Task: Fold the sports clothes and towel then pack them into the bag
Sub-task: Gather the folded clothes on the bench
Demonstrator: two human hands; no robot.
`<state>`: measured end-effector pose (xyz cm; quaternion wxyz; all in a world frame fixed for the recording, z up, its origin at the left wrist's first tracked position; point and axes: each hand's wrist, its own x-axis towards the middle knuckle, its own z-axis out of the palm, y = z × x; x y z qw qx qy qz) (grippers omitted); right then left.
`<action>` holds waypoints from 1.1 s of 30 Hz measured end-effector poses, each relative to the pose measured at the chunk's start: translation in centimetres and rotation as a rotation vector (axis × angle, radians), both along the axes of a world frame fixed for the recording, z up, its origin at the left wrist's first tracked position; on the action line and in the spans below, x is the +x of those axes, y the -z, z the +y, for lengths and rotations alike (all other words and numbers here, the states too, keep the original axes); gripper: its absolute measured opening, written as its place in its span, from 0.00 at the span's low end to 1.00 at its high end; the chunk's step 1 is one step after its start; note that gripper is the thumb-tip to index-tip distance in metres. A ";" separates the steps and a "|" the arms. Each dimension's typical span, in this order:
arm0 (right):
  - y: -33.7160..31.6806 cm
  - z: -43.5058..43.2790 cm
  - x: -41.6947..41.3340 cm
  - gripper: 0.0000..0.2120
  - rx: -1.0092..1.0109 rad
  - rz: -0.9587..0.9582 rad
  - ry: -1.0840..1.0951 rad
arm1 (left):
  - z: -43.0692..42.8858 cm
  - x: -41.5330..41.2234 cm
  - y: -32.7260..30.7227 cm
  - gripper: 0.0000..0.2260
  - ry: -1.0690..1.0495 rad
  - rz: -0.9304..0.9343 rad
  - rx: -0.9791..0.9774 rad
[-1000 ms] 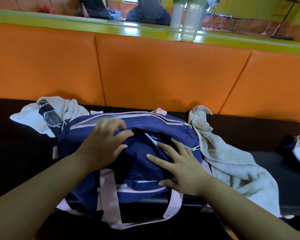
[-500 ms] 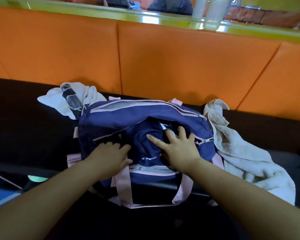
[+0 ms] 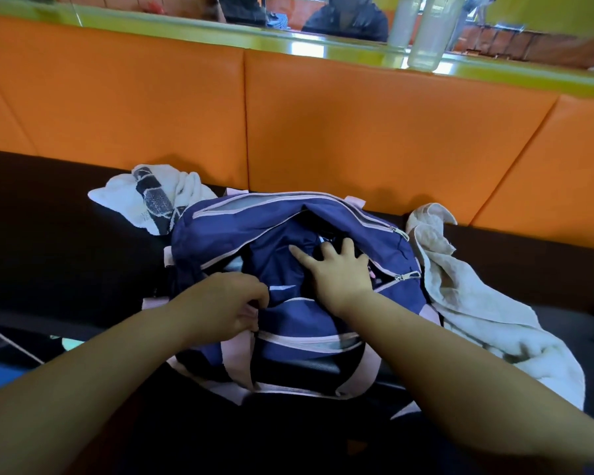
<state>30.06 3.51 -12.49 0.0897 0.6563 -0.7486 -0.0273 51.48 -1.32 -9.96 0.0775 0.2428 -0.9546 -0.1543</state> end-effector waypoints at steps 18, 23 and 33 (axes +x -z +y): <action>2.1 7.9 -5.8 0.25 0.091 -0.271 -0.068 | 0.9 -3.8 0.0 0.04 0.027 -0.144 0.203; 0.3 7.9 -6.3 0.27 0.283 -0.172 -0.030 | 1.0 -3.4 -0.7 0.09 0.075 -0.140 0.206; -3.5 10.5 -7.8 0.40 0.155 -0.215 -0.086 | 0.6 -4.6 -1.9 0.13 0.109 -0.123 -0.007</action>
